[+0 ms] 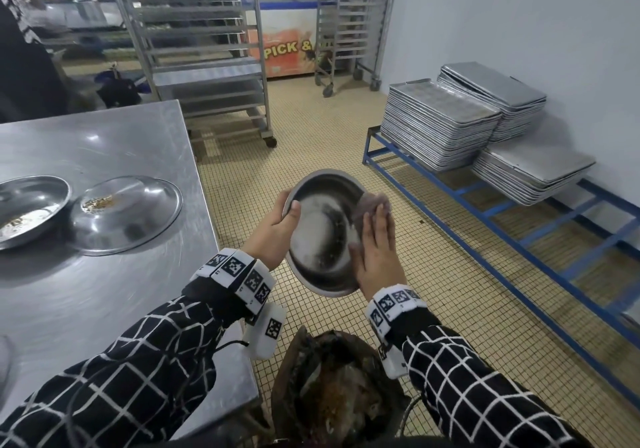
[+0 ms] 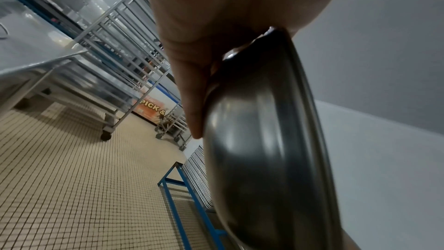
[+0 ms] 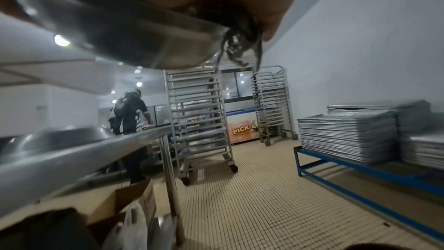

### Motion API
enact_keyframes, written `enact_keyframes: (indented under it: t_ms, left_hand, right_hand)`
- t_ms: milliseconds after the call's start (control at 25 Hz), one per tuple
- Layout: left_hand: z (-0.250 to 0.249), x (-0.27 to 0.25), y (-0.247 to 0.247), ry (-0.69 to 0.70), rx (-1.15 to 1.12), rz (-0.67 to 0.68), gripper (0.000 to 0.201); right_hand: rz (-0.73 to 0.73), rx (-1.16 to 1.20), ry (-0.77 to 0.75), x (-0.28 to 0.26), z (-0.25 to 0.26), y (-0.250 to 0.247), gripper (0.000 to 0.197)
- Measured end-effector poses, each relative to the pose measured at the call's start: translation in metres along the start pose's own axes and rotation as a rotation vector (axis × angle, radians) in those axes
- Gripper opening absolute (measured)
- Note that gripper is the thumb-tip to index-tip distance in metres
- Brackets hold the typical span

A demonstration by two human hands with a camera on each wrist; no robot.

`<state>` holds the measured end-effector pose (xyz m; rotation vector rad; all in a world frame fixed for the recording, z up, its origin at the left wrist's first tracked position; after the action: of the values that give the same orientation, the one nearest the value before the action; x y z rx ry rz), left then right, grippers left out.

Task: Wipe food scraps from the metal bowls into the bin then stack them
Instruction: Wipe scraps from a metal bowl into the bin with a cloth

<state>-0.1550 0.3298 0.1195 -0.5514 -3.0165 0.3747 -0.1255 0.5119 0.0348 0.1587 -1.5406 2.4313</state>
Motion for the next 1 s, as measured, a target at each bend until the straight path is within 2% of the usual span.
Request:
enact_keyframes:
  t_ms: [120, 200, 240, 320, 360, 520, 600, 680, 800, 880, 1000]
  left_hand:
    - [0.01, 0.001, -0.006, -0.082, -0.004, 0.003, 0.06]
    - [0.018, 0.002, -0.009, -0.115, -0.012, 0.043, 0.075]
    - [0.022, 0.003, -0.012, -0.132, -0.02, 0.05, 0.072]
    - [0.026, 0.003, -0.013, -0.124, -0.086, 0.047, 0.053]
    - [0.025, 0.002, -0.013, -0.121, -0.109, 0.034, 0.052]
    - [0.021, -0.009, -0.009, -0.04, -0.116, -0.083, 0.066]
    - [0.022, -0.015, 0.001, -0.014, -0.112, -0.071, 0.07]
    - [0.022, -0.019, 0.01, -0.032, -0.104, -0.059, 0.063]
    - [0.027, -0.018, 0.003, -0.109, -0.165, -0.179, 0.066]
    - [0.03, -0.018, -0.007, -0.144, -0.195, -0.27, 0.06]
    - [0.035, -0.017, -0.016, -0.128, -0.162, -0.298, 0.051]
  right_hand:
    - [-0.043, 0.301, 0.144, 0.013, -0.001, -0.018, 0.063]
    - [-0.063, 0.413, 0.217, 0.018, -0.003, -0.029, 0.041]
    - [-0.06, 0.456, 0.246, 0.019, -0.004, -0.032, 0.03]
    - [-0.034, 0.556, 0.316, 0.018, -0.009, -0.032, 0.016]
    - [-0.032, 0.597, 0.345, 0.017, -0.011, -0.03, 0.013]
    - [-0.169, 0.696, 0.479, 0.011, -0.008, -0.025, 0.015]
    - [-0.249, 0.767, 0.535, 0.006, -0.001, -0.023, 0.021]
    - [-0.288, 0.817, 0.516, 0.003, 0.006, -0.024, 0.022]
    - [-0.188, 0.837, 0.502, 0.003, 0.011, -0.019, 0.023]
    - [-0.131, 0.753, 0.516, 0.0, 0.009, -0.016, 0.026]
    - [-0.127, 0.627, 0.513, -0.009, 0.005, -0.014, 0.025]
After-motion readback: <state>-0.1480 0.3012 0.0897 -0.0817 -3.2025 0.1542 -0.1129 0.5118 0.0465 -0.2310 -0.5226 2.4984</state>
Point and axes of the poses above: each hand's wrist, its own x-axis towards the middle knuckle, its own y-axis out of the palm, z = x × y, the point moved 4 cm from there along x, towards the middle knuckle, and after that the axes turned 2 degrees about y, right-handed, at the moved point
